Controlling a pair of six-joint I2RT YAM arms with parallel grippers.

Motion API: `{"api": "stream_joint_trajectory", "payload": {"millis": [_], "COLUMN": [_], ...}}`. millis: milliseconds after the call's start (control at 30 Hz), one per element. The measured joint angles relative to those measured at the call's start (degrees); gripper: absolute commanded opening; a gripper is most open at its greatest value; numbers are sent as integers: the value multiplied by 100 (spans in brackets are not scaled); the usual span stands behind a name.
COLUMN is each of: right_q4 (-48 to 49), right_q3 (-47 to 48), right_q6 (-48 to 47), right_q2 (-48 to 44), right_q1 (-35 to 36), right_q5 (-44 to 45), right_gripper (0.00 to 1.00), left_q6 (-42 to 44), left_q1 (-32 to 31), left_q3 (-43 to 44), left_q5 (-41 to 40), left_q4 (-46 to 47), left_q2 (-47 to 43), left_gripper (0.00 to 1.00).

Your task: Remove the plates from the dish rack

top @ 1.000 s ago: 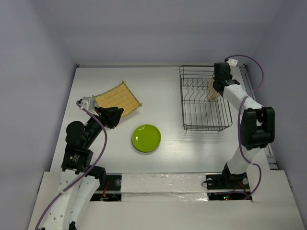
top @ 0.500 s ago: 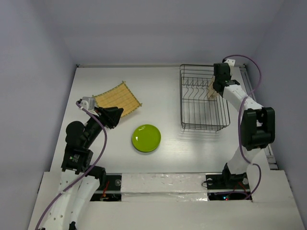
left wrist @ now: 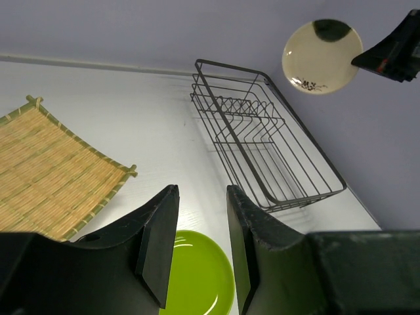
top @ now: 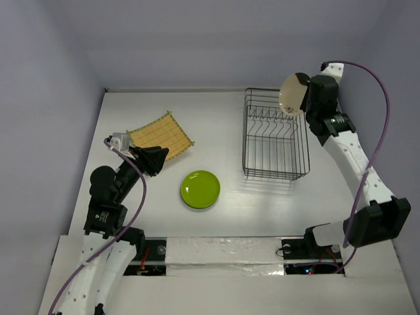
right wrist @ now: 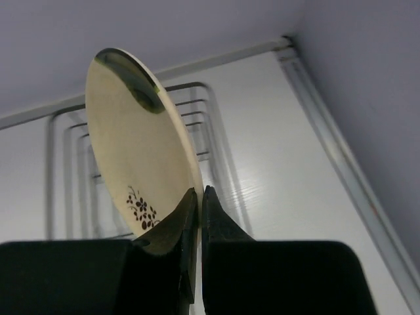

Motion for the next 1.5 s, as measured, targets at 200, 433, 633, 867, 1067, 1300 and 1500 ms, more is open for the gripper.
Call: {"api": "stream_joint_trajectory", "payload": {"millis": [200, 433, 633, 867, 1067, 1300, 1500], "right_q4": [588, 1674, 2131, 2579, 2573, 2531, 2380], "right_q3": [-866, -2437, -2743, -2876, -2979, -3049, -3049], "right_q6": [284, 973, 1349, 1558, 1556, 1565, 1510], "right_q2": [-933, -570, 306, 804, 922, 984, 785], "right_q1": [1049, 2627, 3519, 3606, 3602, 3609, 3613], "right_q5": [-1926, -4024, -4555, -4621, -4415, -4271, -4041], "right_gripper": [0, 0, 0, 0, 4, 34, 60], "left_q6": [2, 0, 2, 0, 0, 0, 0], "left_q1": [2, 39, 96, 114, 114, 153, 153], "left_q3": [0, 0, 0, 0, 0, 0, 0], "left_q5": [-35, -42, -42, -37, -37, -13, 2], "left_q4": [-2, -2, -2, -2, -2, 0, 0], "left_q2": [-13, -22, -22, -22, -20, 24, 26], "left_gripper": [32, 32, 32, 33, 33, 33, 33]}}
